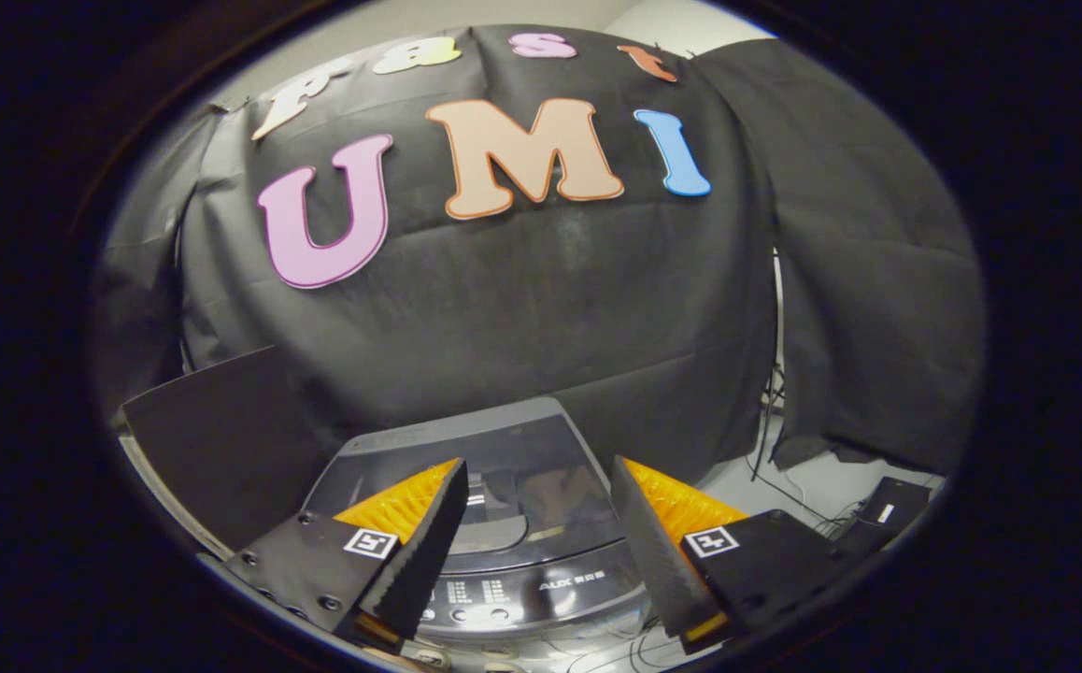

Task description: Put the clothes into the washing machine and then close the washing machine lid.

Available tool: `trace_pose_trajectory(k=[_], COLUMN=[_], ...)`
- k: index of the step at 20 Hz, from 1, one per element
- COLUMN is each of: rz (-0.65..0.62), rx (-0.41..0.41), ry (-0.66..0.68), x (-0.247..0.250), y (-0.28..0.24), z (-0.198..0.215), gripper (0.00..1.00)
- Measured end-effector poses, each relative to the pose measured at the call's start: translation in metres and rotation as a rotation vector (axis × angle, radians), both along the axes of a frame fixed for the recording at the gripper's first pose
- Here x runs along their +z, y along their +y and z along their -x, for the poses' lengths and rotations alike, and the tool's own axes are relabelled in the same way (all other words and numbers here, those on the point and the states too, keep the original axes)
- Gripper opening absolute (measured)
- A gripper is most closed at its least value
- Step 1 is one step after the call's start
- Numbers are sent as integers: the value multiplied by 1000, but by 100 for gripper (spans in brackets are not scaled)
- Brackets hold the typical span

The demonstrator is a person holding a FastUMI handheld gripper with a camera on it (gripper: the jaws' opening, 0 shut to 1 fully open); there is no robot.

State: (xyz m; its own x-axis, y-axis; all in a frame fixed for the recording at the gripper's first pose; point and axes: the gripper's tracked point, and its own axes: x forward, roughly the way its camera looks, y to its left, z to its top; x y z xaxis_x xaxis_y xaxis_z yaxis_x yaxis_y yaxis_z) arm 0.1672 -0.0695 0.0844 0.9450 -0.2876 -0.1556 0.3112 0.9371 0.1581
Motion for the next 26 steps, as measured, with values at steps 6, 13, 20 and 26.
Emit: trace_pose_trajectory(k=[6,13,20,26], rz=[80,173,262,217], rx=[57,104,120,129], ry=[-71,-166,-242,-201], x=[-10,-20,-25,-57], y=[-3,1,3,4], z=[27,54,78,93], gripper=[96,96,96,96])
